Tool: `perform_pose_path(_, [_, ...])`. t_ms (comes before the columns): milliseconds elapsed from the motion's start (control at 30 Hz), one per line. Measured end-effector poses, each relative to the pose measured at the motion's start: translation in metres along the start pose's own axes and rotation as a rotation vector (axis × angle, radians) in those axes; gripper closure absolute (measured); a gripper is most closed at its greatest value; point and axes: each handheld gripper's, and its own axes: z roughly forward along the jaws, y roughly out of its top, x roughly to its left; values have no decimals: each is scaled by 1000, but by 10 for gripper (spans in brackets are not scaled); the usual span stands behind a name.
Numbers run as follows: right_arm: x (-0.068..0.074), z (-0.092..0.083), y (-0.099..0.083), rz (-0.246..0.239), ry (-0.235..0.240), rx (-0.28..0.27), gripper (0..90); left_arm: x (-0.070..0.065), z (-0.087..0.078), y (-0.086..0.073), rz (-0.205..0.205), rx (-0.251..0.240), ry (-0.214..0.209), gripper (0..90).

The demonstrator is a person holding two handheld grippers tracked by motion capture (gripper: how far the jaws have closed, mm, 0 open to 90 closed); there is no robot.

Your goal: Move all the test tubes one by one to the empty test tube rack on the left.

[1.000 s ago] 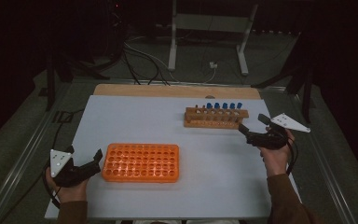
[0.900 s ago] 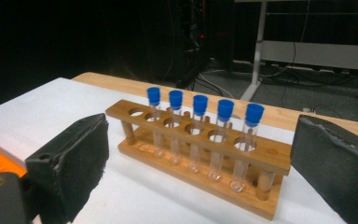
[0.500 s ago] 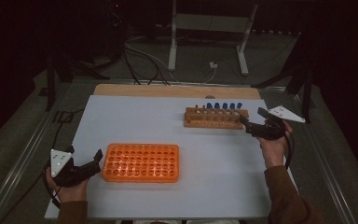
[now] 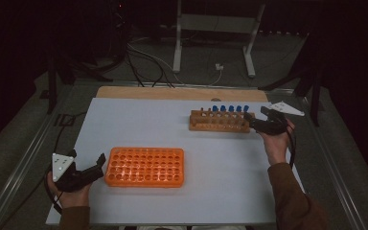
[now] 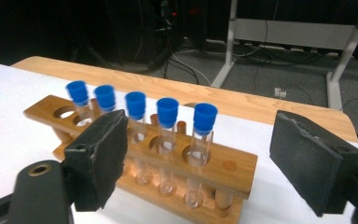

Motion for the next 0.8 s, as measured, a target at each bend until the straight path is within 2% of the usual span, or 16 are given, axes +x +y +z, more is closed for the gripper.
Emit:
perform_pose_path(100, [-1,6,0,3,-13,11,236,0,0,0,-2,-1,-1,8])
perform_pose_path(233, [-2,17,-2,9,-45,33,324,0,0,0,-3,0,-2,8])
perform_pose_path(267, [-2,19,-3,11,-45,38,355,0,0,0,-3,0,-3,8])
perform_pose_path(300, [-3,24,-5,15,-46,45,428,0,0,0,-4,0,-4,8])
perform_pose_path(333, [-3,24,-5,15,-46,45,428,0,0,0,-4,1,-5,8])
perform_pose_path(500, [-3,38,-9,15,-38,62,584,0,0,0,-4,2,-6,8])
perform_pose_path(800, [-2,47,-13,6,-40,81,715,1,0,-1,-7,2,-10,8])
